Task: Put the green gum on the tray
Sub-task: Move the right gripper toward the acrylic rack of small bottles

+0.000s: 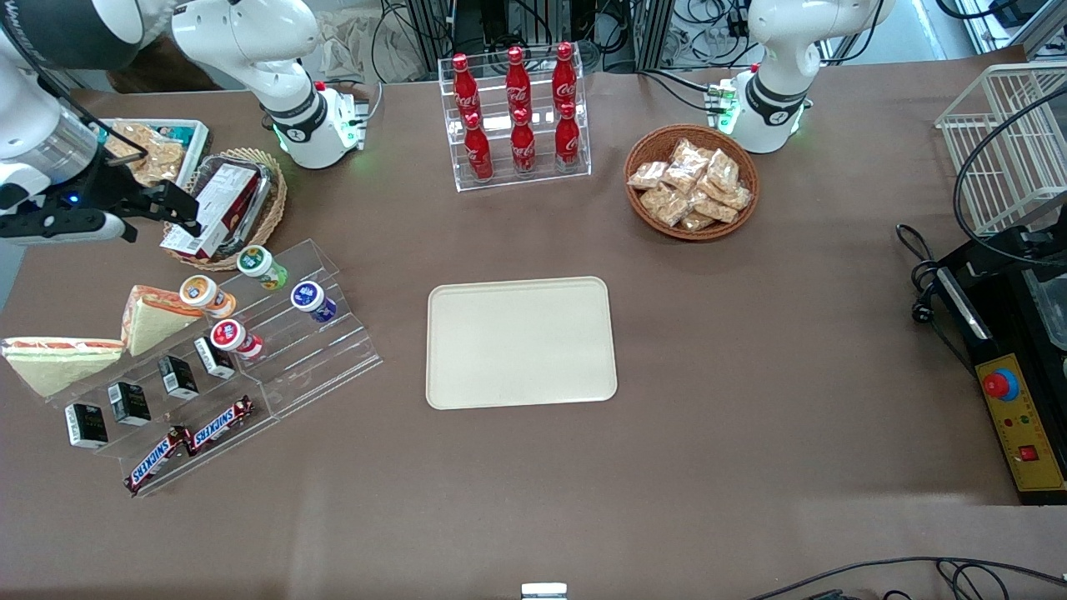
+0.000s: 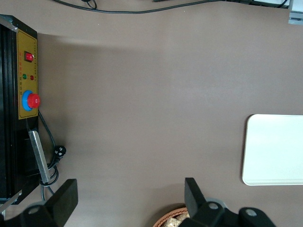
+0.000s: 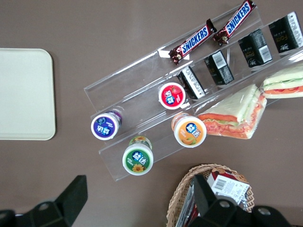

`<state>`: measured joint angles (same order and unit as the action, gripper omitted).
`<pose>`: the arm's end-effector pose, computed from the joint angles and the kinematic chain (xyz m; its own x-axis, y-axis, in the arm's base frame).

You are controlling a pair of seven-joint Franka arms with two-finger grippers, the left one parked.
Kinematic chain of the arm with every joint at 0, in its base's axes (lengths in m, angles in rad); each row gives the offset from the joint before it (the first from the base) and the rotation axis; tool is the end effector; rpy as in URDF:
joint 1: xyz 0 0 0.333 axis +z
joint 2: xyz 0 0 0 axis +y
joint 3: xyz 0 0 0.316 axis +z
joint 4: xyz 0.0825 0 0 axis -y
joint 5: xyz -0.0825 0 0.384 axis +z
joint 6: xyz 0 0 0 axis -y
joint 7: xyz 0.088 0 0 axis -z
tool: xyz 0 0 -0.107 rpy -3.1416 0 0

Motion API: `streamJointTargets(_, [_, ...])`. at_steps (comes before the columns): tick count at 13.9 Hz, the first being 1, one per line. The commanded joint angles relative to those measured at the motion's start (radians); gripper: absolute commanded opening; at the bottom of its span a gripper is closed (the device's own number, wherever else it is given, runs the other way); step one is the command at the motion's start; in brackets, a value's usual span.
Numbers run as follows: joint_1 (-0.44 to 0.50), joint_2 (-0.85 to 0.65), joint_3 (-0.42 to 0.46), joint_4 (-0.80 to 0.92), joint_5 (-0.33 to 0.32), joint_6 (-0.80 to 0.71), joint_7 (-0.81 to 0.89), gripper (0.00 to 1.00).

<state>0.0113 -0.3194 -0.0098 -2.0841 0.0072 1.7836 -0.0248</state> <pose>0.4618 0.0008 0.5606 0.9995 0.0252 0.0191 0.0254 -0.9996 -0.0097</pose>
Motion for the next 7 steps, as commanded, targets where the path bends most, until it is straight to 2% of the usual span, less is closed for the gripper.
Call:
streamJointTargets(1, [-0.001,-0.018,0.001,-0.105,-0.012,0.106,-0.009,1.00])
streamJointTargets(7, [0.001,-0.009,0.001,-0.276,-0.006,0.263,0.005,1.00])
